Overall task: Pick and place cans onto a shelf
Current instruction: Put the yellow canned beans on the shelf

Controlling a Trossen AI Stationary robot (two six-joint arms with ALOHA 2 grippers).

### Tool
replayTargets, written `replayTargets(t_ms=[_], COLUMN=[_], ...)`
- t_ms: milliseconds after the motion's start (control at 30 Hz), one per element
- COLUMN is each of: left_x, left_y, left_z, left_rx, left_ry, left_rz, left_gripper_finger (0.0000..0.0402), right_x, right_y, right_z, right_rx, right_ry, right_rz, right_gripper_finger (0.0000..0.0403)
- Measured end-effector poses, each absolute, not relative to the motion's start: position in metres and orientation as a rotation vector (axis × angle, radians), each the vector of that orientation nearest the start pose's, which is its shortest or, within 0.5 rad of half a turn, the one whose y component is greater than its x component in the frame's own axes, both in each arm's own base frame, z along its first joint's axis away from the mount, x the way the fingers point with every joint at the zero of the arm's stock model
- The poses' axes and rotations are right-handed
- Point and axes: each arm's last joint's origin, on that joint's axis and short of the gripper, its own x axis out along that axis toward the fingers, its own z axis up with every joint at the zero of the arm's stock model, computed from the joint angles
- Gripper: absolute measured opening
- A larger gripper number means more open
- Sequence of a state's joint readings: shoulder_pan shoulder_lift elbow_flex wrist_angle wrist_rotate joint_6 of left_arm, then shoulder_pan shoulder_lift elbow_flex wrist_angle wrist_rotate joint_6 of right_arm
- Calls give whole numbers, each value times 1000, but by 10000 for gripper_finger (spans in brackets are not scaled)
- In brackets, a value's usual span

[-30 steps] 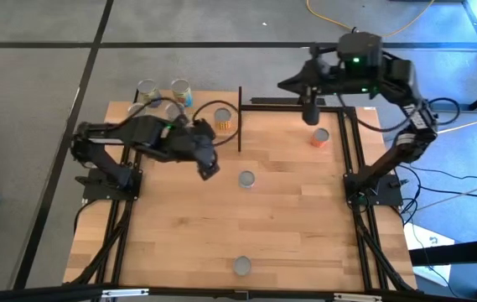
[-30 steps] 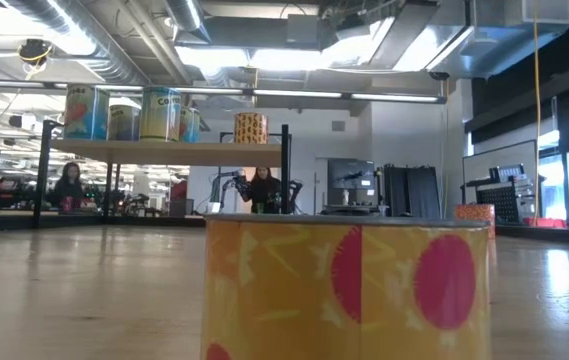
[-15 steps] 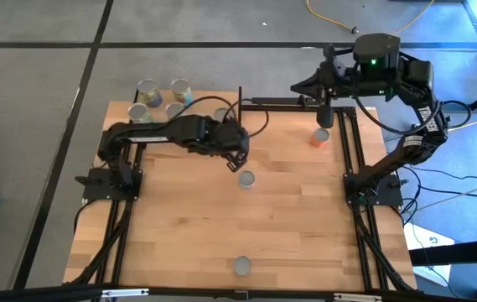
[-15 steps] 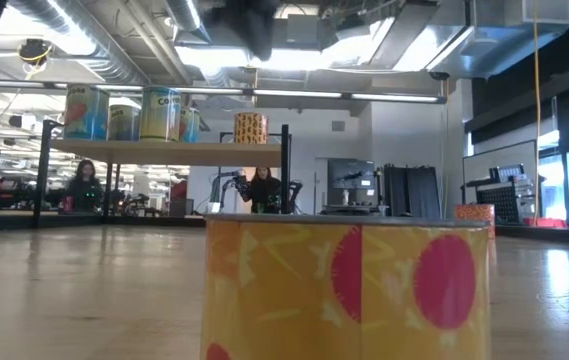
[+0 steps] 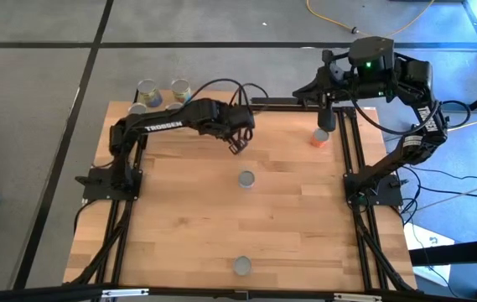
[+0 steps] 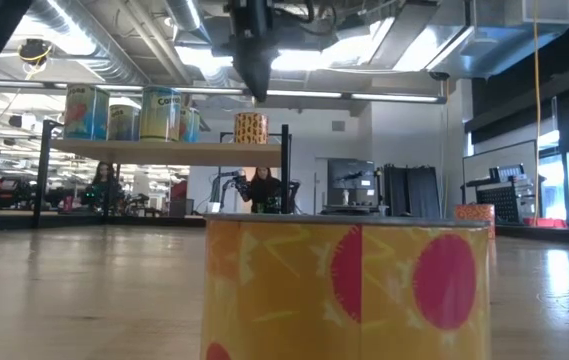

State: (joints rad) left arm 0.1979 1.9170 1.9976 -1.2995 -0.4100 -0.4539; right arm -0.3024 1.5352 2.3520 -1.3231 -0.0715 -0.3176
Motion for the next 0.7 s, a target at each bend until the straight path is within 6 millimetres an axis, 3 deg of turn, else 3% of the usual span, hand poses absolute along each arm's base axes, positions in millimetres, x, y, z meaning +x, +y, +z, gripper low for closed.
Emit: replayTargets(t_ms=[400, 700], left_x=[364, 370], left_y=[120, 118], left_z=[342, 342], left_rx=[-269, -259], left_ry=[1097, 1088], left_rz=[809, 692], left_gripper_finger=[0, 0], right_x=[210, 210], right_y=[-63, -63], right_z=[540, 540], right_rx=[-222, -223], right_ry=[529, 530], right_rz=[-142, -142], right_gripper_finger=[13, 11])
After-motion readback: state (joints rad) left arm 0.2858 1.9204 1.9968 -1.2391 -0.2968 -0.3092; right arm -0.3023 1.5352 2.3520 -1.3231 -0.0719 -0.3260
